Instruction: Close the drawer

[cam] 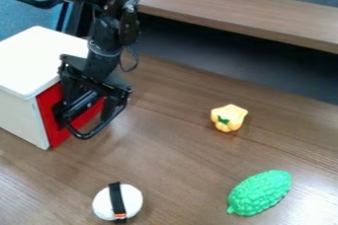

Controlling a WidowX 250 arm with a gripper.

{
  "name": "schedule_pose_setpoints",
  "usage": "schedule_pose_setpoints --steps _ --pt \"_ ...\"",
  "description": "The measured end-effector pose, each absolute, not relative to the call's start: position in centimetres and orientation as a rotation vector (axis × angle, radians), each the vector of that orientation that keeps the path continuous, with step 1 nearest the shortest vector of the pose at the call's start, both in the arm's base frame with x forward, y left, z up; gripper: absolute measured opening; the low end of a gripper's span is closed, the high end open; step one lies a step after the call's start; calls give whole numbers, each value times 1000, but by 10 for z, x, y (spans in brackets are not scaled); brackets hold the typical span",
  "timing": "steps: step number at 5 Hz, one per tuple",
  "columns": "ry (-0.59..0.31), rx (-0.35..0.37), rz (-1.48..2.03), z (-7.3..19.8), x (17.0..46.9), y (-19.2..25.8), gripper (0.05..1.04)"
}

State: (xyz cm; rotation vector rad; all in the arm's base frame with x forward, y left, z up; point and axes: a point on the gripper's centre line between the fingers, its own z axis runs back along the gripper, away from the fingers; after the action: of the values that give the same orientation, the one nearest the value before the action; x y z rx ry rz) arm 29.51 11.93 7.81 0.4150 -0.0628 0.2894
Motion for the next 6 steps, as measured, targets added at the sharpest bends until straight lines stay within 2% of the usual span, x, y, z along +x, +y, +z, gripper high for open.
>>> schedule_pose_setpoints --steps 1,2,3,4,5,6 --pt "-71 320 216 72 302 90 999" --pt "-139 184 124 85 309 47 999" --pt "-201 95 104 105 311 30 999" --pt "-197 65 84 111 311 21 999" --pt "-239 57 97 131 307 20 999" --pt "-289 49 110 152 290 19 999"
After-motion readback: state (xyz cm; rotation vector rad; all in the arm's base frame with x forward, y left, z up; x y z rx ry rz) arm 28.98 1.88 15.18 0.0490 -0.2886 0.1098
